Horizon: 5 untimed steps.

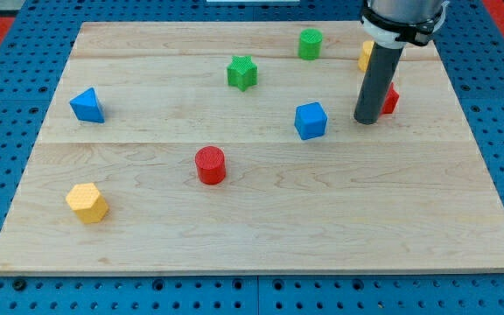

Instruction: Slightly push the green star towards the top side of the board

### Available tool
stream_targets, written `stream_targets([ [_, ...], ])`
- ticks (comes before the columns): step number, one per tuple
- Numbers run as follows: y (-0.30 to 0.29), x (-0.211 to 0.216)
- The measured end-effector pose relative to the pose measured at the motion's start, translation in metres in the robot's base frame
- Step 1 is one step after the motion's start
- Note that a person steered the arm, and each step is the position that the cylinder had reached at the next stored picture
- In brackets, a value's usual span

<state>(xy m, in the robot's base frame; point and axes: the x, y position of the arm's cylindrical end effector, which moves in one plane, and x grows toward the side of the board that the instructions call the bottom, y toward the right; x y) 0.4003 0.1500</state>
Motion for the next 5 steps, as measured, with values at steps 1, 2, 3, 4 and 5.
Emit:
stream_targets([
  [1,0.000,-0.002],
  [2,0.000,-0.026],
  [3,-0.030,-0.054],
  [4,-0.045,-0.058],
  [5,-0.050,-0.051],
])
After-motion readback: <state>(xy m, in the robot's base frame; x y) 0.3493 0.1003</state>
